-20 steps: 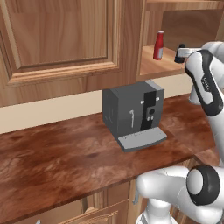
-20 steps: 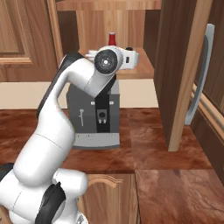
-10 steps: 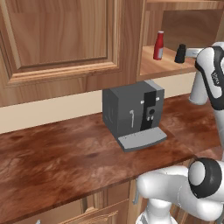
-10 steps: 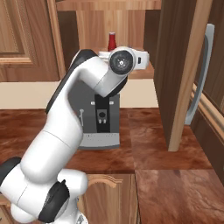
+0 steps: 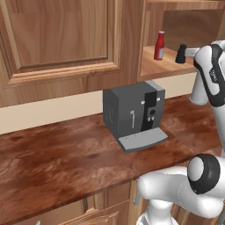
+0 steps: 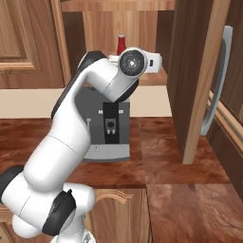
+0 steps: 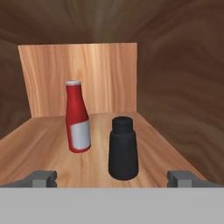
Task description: Collect the turmeric, ketchup, and shaker from the cabinet and place them next to the stove.
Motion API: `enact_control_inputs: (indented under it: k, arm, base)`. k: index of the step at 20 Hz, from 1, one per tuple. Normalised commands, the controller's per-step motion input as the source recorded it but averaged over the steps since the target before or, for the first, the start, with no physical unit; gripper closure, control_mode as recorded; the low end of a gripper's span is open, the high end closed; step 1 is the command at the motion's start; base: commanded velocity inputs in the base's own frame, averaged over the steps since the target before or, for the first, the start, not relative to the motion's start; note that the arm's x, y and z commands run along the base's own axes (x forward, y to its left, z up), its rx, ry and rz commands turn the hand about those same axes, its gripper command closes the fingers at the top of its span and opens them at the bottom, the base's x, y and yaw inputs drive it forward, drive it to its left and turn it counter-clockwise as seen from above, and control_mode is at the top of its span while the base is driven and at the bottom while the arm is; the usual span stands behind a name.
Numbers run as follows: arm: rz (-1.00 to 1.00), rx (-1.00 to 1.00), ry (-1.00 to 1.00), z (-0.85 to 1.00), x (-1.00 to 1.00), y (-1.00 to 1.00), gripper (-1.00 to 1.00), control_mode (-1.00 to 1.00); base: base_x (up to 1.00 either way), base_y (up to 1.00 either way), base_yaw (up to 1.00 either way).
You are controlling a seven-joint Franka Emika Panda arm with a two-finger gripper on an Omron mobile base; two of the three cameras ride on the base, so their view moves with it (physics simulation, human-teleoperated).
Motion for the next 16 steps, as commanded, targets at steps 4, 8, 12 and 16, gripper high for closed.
enact_control_inputs:
  k: [4,8,12,16]
  arm:
    - [0.0,0.0,0.01,0.0,0.21,0.0,-1.0,-1.0]
    - [0.0,0.0,0.0,0.0,0.21,0.0,-1.0,-1.0]
    - [0.0,0.0,0.0,0.0,0.2,0.0,-1.0,-1.0]
    - [0.0,0.0,0.0,0.0,0.19,0.0,-1.0,-1.0]
  base:
    - [0.0,0.0,0.0]
    - [0.0,0.0,0.0]
    - [0.0,0.0,0.0]
    - [0.0,0.0,0.0]
